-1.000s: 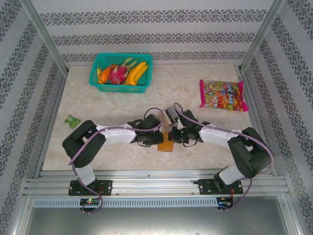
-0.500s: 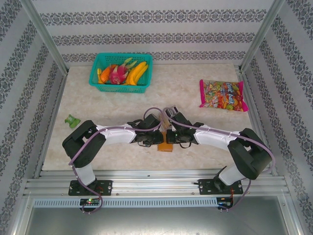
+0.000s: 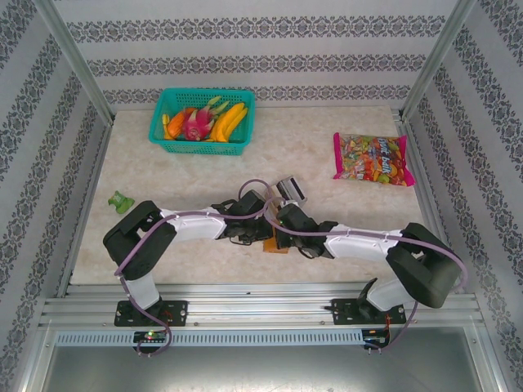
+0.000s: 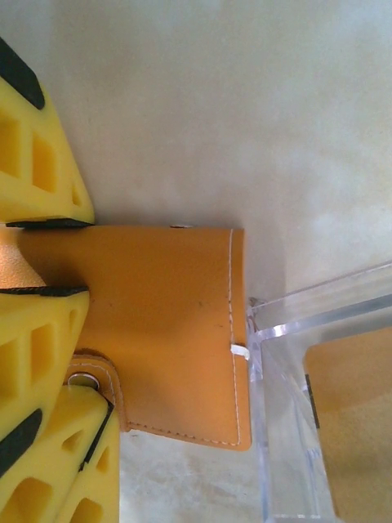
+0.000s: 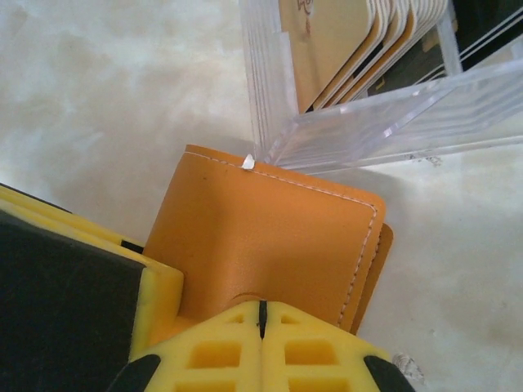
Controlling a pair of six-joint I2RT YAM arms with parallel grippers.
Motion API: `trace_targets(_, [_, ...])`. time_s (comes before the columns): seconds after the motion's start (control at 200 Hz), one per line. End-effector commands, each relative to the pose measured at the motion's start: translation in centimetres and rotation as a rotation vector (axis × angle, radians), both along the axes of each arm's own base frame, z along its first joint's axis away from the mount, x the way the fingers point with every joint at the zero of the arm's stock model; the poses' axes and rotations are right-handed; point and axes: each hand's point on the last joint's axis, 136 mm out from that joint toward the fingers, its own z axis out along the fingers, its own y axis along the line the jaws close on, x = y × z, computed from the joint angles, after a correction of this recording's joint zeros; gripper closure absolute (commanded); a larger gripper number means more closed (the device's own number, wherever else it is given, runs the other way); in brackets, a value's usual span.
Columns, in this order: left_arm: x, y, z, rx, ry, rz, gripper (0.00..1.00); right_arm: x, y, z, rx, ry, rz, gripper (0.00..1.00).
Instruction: Put the credit cards into the card holder
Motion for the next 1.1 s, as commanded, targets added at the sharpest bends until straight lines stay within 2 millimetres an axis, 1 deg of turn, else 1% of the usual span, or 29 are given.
trace_targets(0.0, [-1.3,1.3,-2.4,0.054,0.049,0.007,0.73,-4.7,-2.9,-4.0,-0.157,0.211,0.049,1.00])
trace_targets(0.05, [-0.9,1.4,-1.5,0.048,0.016,0.011,0.72,-3.1,-2.7,-1.7,-0.109,0.172,0.006,1.00])
trace_targets(0.065, [-0.7,1.4,-1.2,0.049,0.004,0.012,0.71,-2.6,-2.7,-0.8,-0.098,0.150,0.000,0.98])
trace_targets(0.135, [0.2,2.6,0.8,0.093,-0.077,0.033,0.67,0.0,-3.2,4.3,-0.053,-0.007,-0.045,0.78])
trace_targets(0.16, [0.5,3.2,1.6,0.111,-0.113,0.039,0.65,0.8,-3.8,6.3,-0.042,-0.073,-0.069,0.68])
trace_targets(0.165, [0.6,3.3,1.8,0.115,-0.122,0.041,0.65,1.0,-4.0,6.6,-0.039,-0.084,-0.077,0.63])
trace_targets(0.18, [0.9,3.6,2.4,0.127,-0.144,0.047,0.64,1.5,-4.4,7.7,-0.032,-0.117,-0.088,0.58])
trace_targets(0.225, [1.6,5.0,4.0,0.172,-0.215,0.071,0.58,2.9,-6.4,10.2,-0.046,-0.215,-0.148,0.48])
trace_targets(0.265, [2.3,6.5,5.4,0.230,-0.277,0.087,0.50,4.1,-9.0,12.0,-0.096,-0.296,-0.218,0.41])
trace_targets(0.31, [3.0,8.7,6.9,0.308,-0.340,0.113,0.41,5.4,-12.3,13.2,-0.177,-0.379,-0.304,0.33])
trace_targets(0.365, [3.8,11.8,8.8,0.407,-0.415,0.158,0.37,6.5,-16.2,14.2,-0.281,-0.448,-0.408,0.28])
trace_targets(0.415, [4.5,14.9,10.0,0.479,-0.466,0.209,0.33,7.7,-18.7,14.3,-0.350,-0.503,-0.450,0.26])
trace_targets(0.47, [5.1,18.6,10.9,0.541,-0.509,0.285,0.24,8.8,-20.6,13.8,-0.400,-0.551,-0.470,0.22])
trace_targets(0.525, [5.5,22.3,11.6,0.605,-0.547,0.359,0.19,9.8,-22.5,12.6,-0.425,-0.569,-0.506,0.21])
trace_targets(0.57, [5.5,25.2,12.2,0.671,-0.588,0.424,0.12,10.4,-24.1,11.3,-0.440,-0.566,-0.536,0.21])
trace_targets(0.59, [5.5,26.3,12.4,0.699,-0.606,0.442,0.09,10.8,-24.6,10.9,-0.443,-0.566,-0.541,0.21])
trace_targets(0.664, [5.2,30.4,13.3,0.791,-0.653,0.547,0.02,11.9,-26.1,8.7,-0.436,-0.545,-0.558,0.20])
trace_targets(0.704, [5.0,32.1,13.4,0.815,-0.660,0.582,0.00,12.8,-26.5,8.6,-0.425,-0.548,-0.566,0.20])
trace_targets(0.754, [5.3,33.2,13.3,0.850,-0.698,0.568,0.00,13.5,-26.3,8.7,-0.414,-0.536,-0.540,0.20])
trace_targets(0.784, [5.4,33.7,13.1,0.888,-0.717,0.558,0.00,14.2,-26.0,9.2,-0.382,-0.581,-0.531,0.20])
trace_targets(0.829, [5.5,34.7,13.4,0.934,-0.730,0.566,0.00,14.9,-25.3,9.5,-0.313,-0.659,-0.493,0.19])
trace_targets(0.859, [5.7,35.0,13.4,0.957,-0.734,0.545,0.00,15.4,-25.1,9.7,-0.269,-0.672,-0.490,0.19])
trace_targets(0.909, [6.4,34.9,13.4,0.980,-0.782,0.495,0.00,16.0,-24.5,9.3,-0.221,-0.644,-0.456,0.19])
trace_targets(0.944, [7.0,34.8,12.9,0.989,-0.814,0.457,0.00,16.4,-23.9,9.0,-0.195,-0.670,-0.424,0.18])
trace_targets(0.969, [7.4,34.8,12.6,0.977,-0.839,0.451,0.00,16.5,-23.5,8.1,-0.186,-0.659,-0.403,0.18])
trace_targets(0.984, [7.6,34.8,12.1,0.969,-0.841,0.441,0.00,16.7,-23.5,8.4,-0.176,-0.685,-0.406,0.17])
trace_targets(1.024, [8.1,34.7,11.5,0.930,-0.861,0.438,0.00,16.4,-23.6,8.6,-0.156,-0.704,-0.410,0.17])
trace_targets(1.054, [8.5,34.5,10.9,0.900,-0.863,0.426,0.00,16.1,-23.6,8.2,-0.148,-0.679,-0.397,0.17])
trace_targets(1.094, [9.1,34.4,10.3,0.874,-0.874,0.416,0.00,16.0,-23.4,7.8,-0.147,-0.701,-0.382,0.15])
